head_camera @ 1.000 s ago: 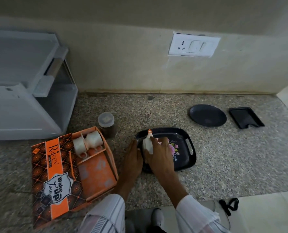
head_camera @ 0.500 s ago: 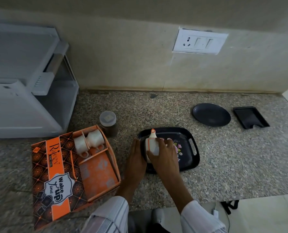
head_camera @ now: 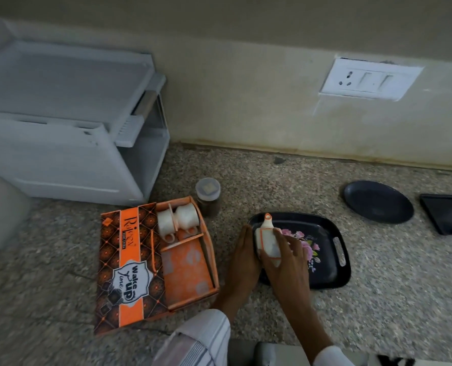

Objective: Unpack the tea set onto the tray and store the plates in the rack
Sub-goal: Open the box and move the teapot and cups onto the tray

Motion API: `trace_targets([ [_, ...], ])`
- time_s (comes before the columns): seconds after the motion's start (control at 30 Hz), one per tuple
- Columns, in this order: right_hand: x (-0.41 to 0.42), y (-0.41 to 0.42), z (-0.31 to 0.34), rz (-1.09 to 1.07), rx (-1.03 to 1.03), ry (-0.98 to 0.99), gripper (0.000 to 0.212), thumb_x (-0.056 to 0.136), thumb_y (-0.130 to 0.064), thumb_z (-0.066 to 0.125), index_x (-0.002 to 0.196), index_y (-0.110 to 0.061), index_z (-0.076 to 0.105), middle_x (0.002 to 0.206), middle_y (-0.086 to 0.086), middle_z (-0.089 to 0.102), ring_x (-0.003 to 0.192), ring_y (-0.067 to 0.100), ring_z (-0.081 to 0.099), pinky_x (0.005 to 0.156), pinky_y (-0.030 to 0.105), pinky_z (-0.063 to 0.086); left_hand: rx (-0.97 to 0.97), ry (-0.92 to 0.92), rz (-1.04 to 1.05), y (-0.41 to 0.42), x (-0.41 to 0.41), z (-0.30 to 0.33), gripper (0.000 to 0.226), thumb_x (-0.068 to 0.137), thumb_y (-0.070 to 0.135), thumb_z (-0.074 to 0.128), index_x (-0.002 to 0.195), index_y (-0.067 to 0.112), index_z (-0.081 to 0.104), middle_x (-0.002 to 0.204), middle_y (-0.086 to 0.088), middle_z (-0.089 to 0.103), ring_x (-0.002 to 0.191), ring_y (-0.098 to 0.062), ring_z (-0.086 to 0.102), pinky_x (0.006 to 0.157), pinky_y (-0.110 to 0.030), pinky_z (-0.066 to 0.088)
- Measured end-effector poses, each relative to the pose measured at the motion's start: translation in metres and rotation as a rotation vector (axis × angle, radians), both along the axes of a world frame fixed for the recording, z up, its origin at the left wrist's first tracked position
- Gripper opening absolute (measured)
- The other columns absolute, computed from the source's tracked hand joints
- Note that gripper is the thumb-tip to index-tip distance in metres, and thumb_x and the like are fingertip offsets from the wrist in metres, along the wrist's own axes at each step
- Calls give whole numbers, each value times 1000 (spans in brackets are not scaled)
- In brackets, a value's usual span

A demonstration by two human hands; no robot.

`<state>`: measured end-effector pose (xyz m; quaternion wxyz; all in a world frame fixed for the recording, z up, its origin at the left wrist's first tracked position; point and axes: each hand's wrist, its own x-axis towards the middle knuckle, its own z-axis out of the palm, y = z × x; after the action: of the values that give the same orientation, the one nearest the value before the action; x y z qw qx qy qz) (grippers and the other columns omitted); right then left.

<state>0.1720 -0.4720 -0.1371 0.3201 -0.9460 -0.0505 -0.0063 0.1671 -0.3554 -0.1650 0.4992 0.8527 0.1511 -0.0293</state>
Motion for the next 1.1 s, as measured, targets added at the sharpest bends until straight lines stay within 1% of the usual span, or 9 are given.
trace_targets([
  [0.13, 4, 2, 16, -29, -18, -174, 73, 85, -48, 74, 146, -17, 47, 138, 9, 49, 128, 26, 43, 102, 40, 40, 64, -33, 44, 11, 0, 21, 60, 102, 22, 39, 158, 17, 16, 166, 3, 15, 151, -13, 18, 121, -24, 13],
  [0.2, 11, 13, 28, 29, -35, -301, 62, 89, -41, 72, 141, -15, 51, 136, 8, 54, 126, 26, 47, 104, 39, 40, 169, -116, 56, 30, -7, 35, 58, 100, 18, 39, 156, 13, 22, 164, -1, 20, 151, -16, 20, 120, -21, 10],
  [0.33, 21, 72, 42, 377, -71, -302, 30, 89, -28, 61, 117, -19, 65, 111, 2, 67, 106, 26, 57, 89, 43, 48, 270, -222, 174, 83, -26, 49, 61, 92, 28, 34, 149, 8, 38, 155, -9, 40, 145, -21, 35, 121, -35, 26],
  [0.4, 24, 109, 38, 543, -160, -260, 21, 89, -28, 56, 107, -23, 66, 104, 1, 67, 99, 27, 59, 82, 42, 48, 495, -181, 220, 116, -29, 45, 63, 90, 32, 33, 149, 9, 38, 152, -11, 43, 143, -26, 38, 117, -44, 32],
  [0.5, 32, 156, 29, 592, -175, -202, 29, 84, -21, 60, 112, -19, 68, 110, 2, 68, 103, 28, 61, 76, 41, 52, 717, -89, 276, 163, -31, 38, 67, 86, 35, 36, 149, 13, 37, 155, -10, 40, 145, -30, 34, 115, -51, 31],
  [0.67, 52, 198, 14, 612, -315, -163, 35, 92, -13, 54, 127, -13, 59, 134, 9, 56, 114, 35, 58, 77, 46, 54, 832, -7, 234, 194, -38, 22, 61, 91, 37, 33, 148, 18, 39, 157, -6, 38, 147, -30, 32, 113, -57, 28],
  [0.83, 55, 206, 3, 591, -442, -172, 30, 91, -17, 64, 120, -16, 60, 126, 7, 54, 108, 31, 59, 62, 39, 49, 852, 8, 216, 192, -39, 17, 57, 96, 39, 32, 151, 21, 37, 160, -2, 33, 150, -28, 25, 117, -59, 20],
  [0.97, 53, 210, 4, 569, -488, -149, 34, 87, -19, 70, 120, -13, 61, 126, 8, 53, 108, 30, 58, 59, 36, 43, 869, 36, 183, 192, -39, 15, 59, 97, 40, 28, 154, 24, 29, 163, 4, 27, 152, -26, 20, 117, -61, 16],
  [1.1, 53, 212, 13, 594, -515, -125, 42, 81, -25, 75, 119, -14, 61, 123, 9, 59, 100, 32, 63, 58, 36, 37, 878, 38, 170, 194, -38, 13, 64, 95, 47, 24, 154, 21, 30, 162, 1, 30, 151, -28, 23, 116, -63, 17],
])
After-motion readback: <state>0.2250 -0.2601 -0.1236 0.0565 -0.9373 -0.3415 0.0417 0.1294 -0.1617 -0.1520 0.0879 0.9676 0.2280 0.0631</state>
